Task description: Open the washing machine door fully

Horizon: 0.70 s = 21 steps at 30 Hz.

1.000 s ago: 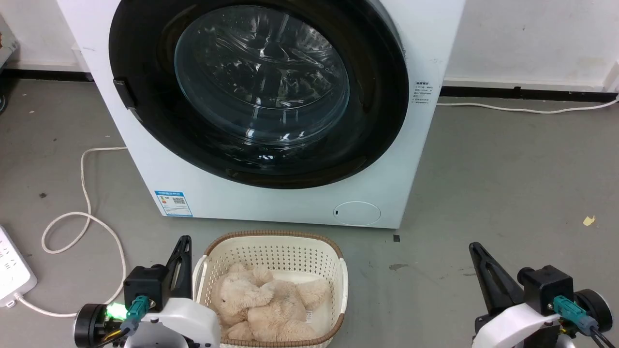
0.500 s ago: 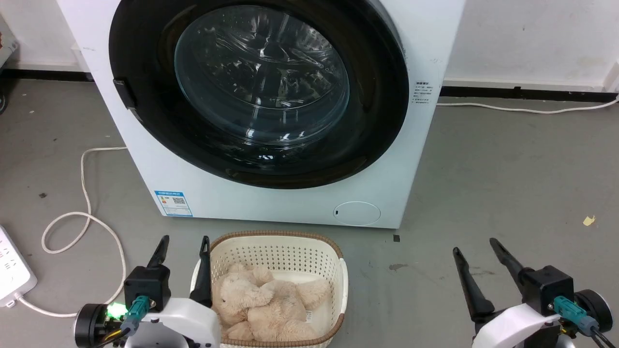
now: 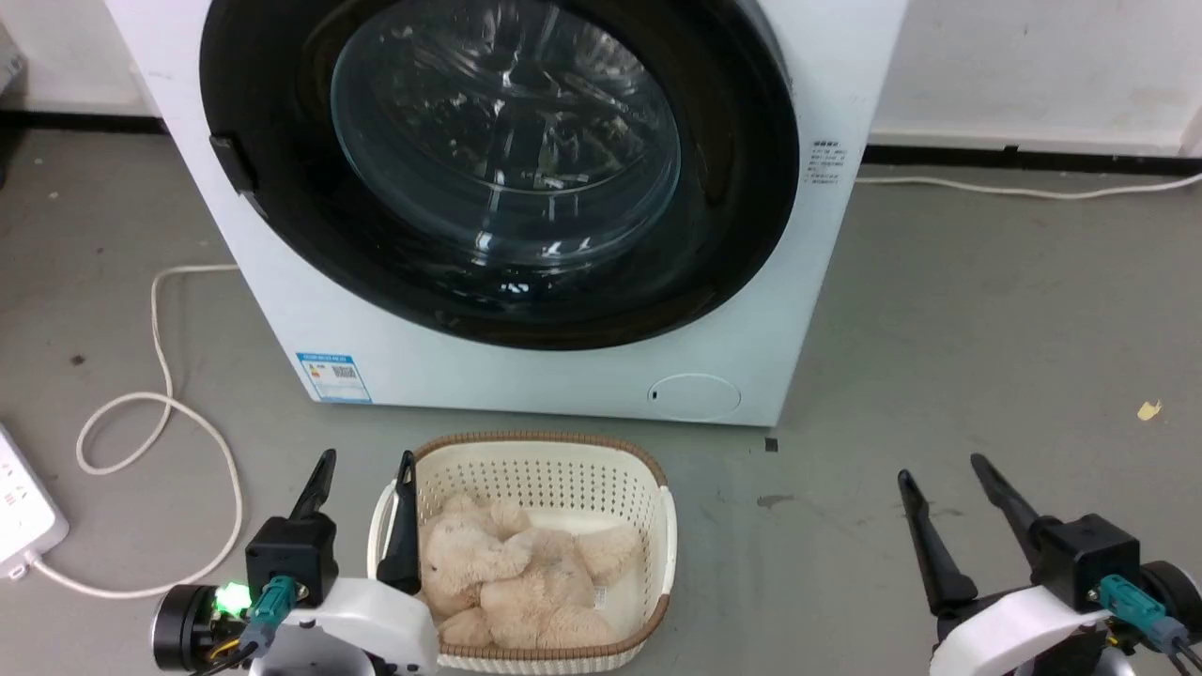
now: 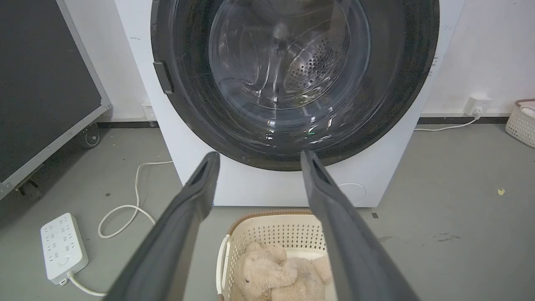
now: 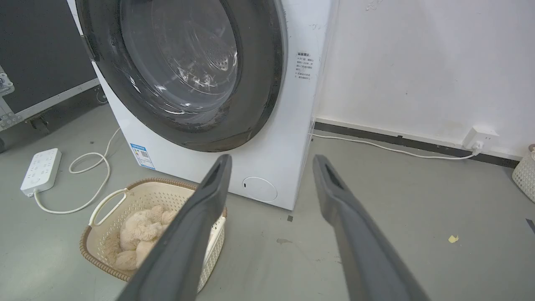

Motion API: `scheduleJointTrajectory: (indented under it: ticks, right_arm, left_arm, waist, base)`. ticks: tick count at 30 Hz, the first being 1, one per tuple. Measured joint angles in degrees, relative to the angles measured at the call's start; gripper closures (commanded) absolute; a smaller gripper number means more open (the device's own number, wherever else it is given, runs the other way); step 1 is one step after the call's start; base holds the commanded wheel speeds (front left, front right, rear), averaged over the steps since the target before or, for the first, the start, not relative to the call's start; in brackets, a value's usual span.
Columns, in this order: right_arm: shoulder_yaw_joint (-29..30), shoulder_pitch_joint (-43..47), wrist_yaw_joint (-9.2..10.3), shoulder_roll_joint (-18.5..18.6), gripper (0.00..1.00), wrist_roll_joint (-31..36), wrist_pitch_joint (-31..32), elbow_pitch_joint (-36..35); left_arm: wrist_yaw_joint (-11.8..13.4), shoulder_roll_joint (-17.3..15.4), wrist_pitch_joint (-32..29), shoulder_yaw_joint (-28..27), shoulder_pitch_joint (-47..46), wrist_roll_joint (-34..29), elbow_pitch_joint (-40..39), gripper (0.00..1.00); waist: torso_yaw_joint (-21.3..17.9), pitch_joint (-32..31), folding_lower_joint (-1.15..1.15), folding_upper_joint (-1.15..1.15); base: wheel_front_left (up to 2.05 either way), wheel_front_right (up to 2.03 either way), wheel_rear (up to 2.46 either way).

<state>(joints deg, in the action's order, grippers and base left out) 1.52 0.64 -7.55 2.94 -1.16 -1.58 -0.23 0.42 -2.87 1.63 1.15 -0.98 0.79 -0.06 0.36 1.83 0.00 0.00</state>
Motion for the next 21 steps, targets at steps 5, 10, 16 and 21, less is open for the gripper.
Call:
scheduleJointTrajectory:
  ticks: [5, 10, 16, 21]
  right_arm:
    - [0.49, -1.31, 0.00, 0.05, 0.00, 0.12, -0.05, -0.81]
    - [0.66, -3.41, 0.00, 1.00, 0.00, 0.14, 0.29, -1.90]
    - [0.79, -6.77, 0.00, 2.66, 0.00, -0.88, 1.52, -2.60]
    - [1.01, -10.30, 0.00, 3.20, 0.67, -3.56, 3.05, -2.37]
  left_arm:
    - [0.25, 0.00, 0.55, 0.49, -0.49, 0.00, -0.43, 0.00]
    - [0.47, 0.01, 1.14, 1.08, -1.22, 0.34, -1.15, 0.00]
    - [0.55, 0.01, 1.96, 1.85, -2.02, 0.55, -1.69, 0.00]
    - [0.93, 0.01, 2.50, 2.36, -2.96, 0.92, -2.07, 0.00]
  waist:
    - [0.38, 1.61, 0.00, 0.00]
    - [0.79, 3.35, 0.01, 0.00]
    - [1.27, 5.46, 0.01, 0.00]
    - [1.65, 7.18, 0.01, 0.00]
  base:
    - [0.00, 0.00, 0.00]
    - [0.00, 0.00, 0.00]
    - [0.00, 0.00, 0.00]
    - [0.00, 0.00, 0.00]
